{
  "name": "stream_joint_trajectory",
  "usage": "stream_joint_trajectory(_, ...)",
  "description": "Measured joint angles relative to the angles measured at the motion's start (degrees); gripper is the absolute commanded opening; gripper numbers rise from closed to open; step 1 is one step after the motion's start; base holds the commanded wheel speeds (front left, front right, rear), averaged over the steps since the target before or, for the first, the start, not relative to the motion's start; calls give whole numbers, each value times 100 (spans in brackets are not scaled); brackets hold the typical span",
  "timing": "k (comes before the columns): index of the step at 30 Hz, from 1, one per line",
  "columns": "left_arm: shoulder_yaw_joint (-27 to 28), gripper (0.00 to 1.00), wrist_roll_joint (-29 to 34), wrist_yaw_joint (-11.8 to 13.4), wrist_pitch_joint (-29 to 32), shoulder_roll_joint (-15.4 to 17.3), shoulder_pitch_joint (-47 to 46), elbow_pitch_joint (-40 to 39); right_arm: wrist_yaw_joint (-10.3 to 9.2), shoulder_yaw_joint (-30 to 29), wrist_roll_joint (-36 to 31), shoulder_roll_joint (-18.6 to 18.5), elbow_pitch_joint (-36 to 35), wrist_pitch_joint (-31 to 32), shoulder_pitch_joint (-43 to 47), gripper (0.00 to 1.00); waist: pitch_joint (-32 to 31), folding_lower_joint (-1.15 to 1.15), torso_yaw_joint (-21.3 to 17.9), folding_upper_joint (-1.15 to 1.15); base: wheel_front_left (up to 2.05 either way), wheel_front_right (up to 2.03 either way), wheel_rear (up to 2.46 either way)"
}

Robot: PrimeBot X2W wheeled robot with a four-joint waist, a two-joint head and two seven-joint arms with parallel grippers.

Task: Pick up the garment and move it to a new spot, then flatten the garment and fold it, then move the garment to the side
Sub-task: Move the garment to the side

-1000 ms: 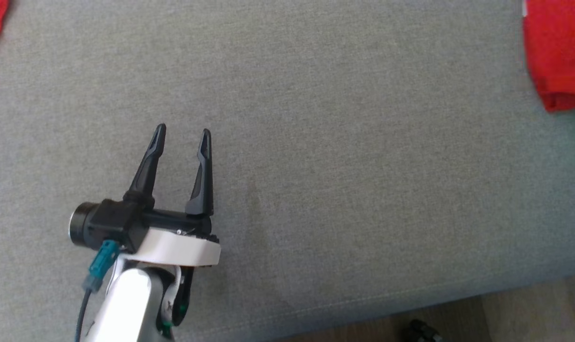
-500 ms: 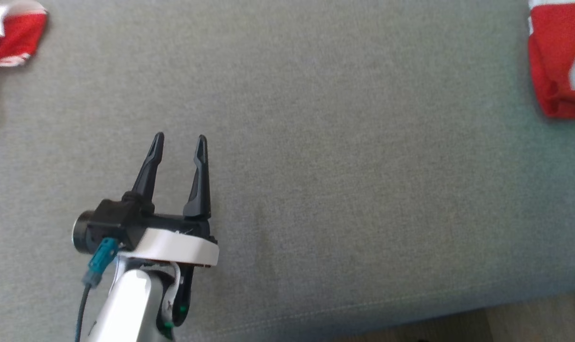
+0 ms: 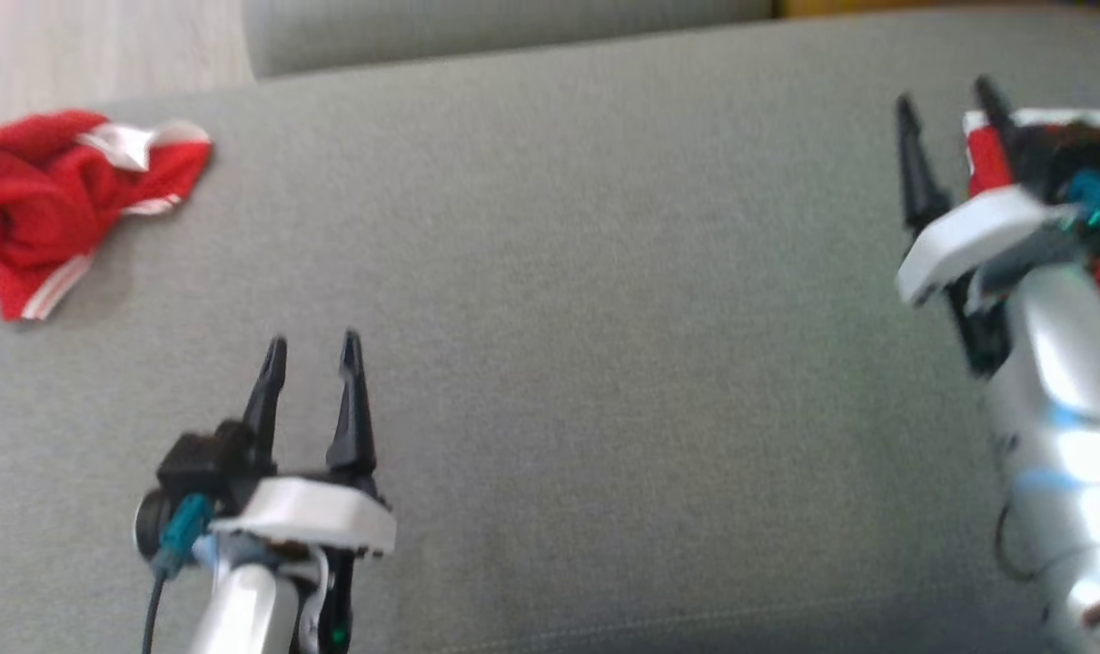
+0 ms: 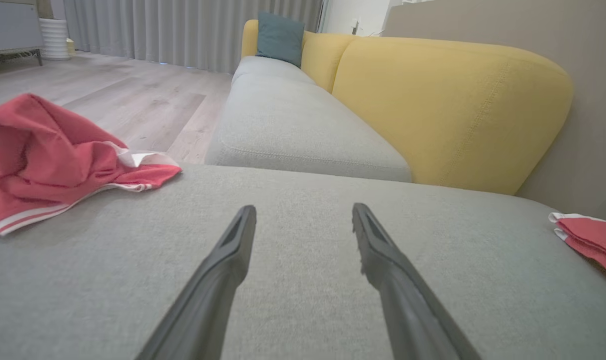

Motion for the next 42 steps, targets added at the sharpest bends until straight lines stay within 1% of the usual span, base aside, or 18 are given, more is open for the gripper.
stream_joint_trajectory(3,120,100,-7,7,0,-9,210,78,0,49,181,176,-361,-55,524,100,-262,0,73,0,0,0,0)
stream_joint_trajectory(7,160,100,-7,58,1,-14,459,171,0,8,244,433,-954,-60,1348,100,-561,0,182,0,0,0,0)
stream_joint_trajectory(12,211,100,-7,108,1,-16,774,181,0,-269,249,727,-1928,-21,2359,100,-779,0,373,0,0,0,0)
stream_joint_trajectory(15,201,100,-5,108,1,-16,873,168,0,-439,180,797,-2462,63,2917,100,-849,0,487,0,0,0,0)
stream_joint_trajectory(18,126,100,-5,141,1,-16,941,154,0,-490,190,825,-2881,210,3451,100,-902,0,575,0,0,0,0)
stream_joint_trajectory(22,86,100,-5,159,1,-16,988,151,-1,-415,456,890,-3278,298,3992,100,-945,0,656,0,0,0,0)
stream_joint_trajectory(29,-33,100,-8,200,1,-16,988,131,-1,-328,595,905,-3646,347,4305,100,-959,0,649,0,0,0,0)
stream_joint_trajectory(42,-69,100,-56,201,1,-16,987,132,0,-331,646,906,-3812,398,4339,100,-951,0,608,0,0,0,0)
